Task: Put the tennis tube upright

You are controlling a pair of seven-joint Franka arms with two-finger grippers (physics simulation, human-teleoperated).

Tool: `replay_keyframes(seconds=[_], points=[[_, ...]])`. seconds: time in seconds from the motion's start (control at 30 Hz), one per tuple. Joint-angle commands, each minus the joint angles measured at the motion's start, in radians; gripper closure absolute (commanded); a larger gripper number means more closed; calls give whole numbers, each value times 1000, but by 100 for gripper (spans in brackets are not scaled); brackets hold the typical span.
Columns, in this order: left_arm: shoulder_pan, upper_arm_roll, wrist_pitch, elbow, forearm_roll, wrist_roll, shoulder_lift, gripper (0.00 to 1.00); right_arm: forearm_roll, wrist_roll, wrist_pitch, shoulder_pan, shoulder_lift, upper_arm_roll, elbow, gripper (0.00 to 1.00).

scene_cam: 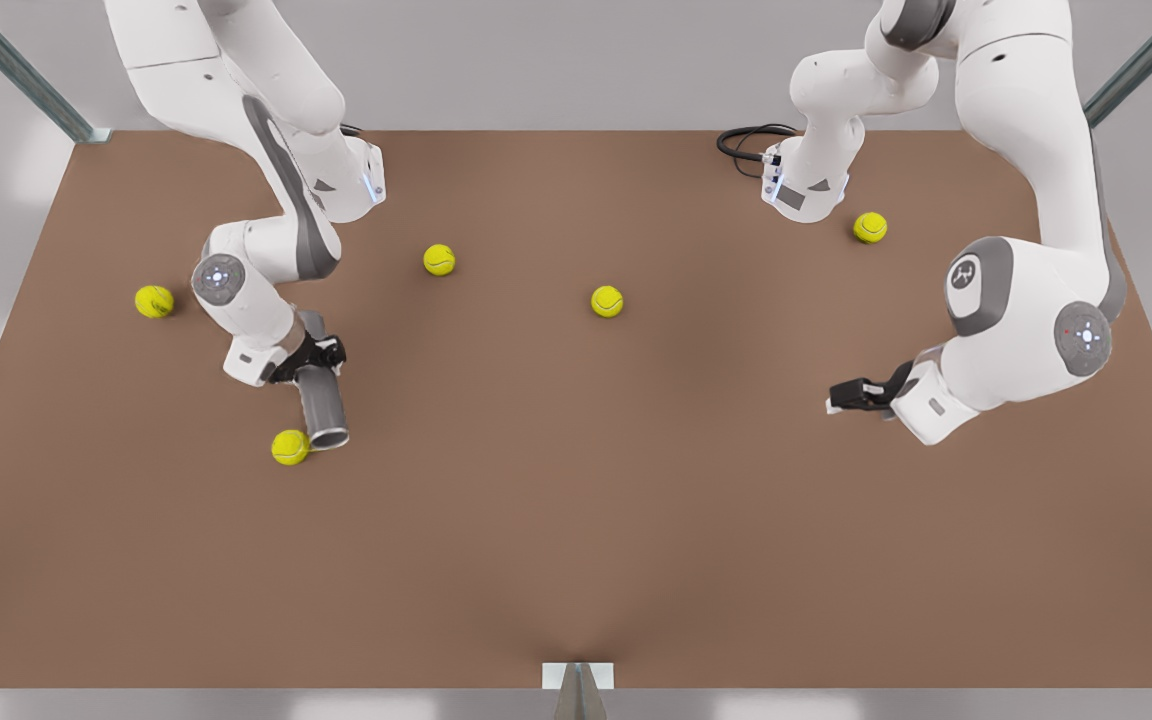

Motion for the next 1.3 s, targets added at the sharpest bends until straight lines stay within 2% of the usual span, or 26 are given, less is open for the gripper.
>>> replay_keyframes(seconds=[0.0, 0.13, 0.17, 0.23, 0.33, 0.43, 0.6, 0.7, 0.83, 0.93, 0.97, 1.0, 1.27], points=[[0, 0, 1, 1, 0, -4, 0, 0, -7, 6, -15, 16, 6, -2, 18, 23], [1, -2, 1, 1, 0, 4, -2, 0, -7, 5, -13, 239, 132, -16, 162, 23], [1, -2, 0, -1, 0, 1, -2, 0, -13, 5, -9, 332, 180, -76, 210, 23], [0, -2, 1, -1, -1, 2, 0, 0, -48, -12, 7, 650, 264, -341, 311, 23], [0, -2, 0, -1, -1, 1, 0, 0, -154, -12, -15, 875, 391, -514, 516, 22], [-6, -2, 6, -1, -4, -4, 9, 0, -295, -14, -32, 915, 502, -525, 667, 22], [-8, -2, 12, -2, -4, -4, 15, 0, -295, -12, -32, 1084, 554, -522, 768, 22], [-13, -3, 12, -5, -37, -4, 26, 0, -387, -88, -33, 1124, 649, -521, 894, 22], [-19, -31, 18, -1, -259, -4, 96, 0, -439, -216, -27, 1153, 715, -514, 954, 22], [-26, -58, 40, 1, -300, 8, 147, 0, -433, -222, -21, 1181, 733, -514, 960, 22], [-28, -63, 57, 1, -306, 7, 158, 0, -432, -218, -22, 1199, 739, -514, 960, 18], [-28, -80, 75, 1, -354, 7, 176, 0, -429, -210, -28, 1202, 743, -514, 962, 0], [-52, -101, 116, -9, -474, 13, 260, 0, -390, -152, -28, 1202, 759, -514, 962, 0]])
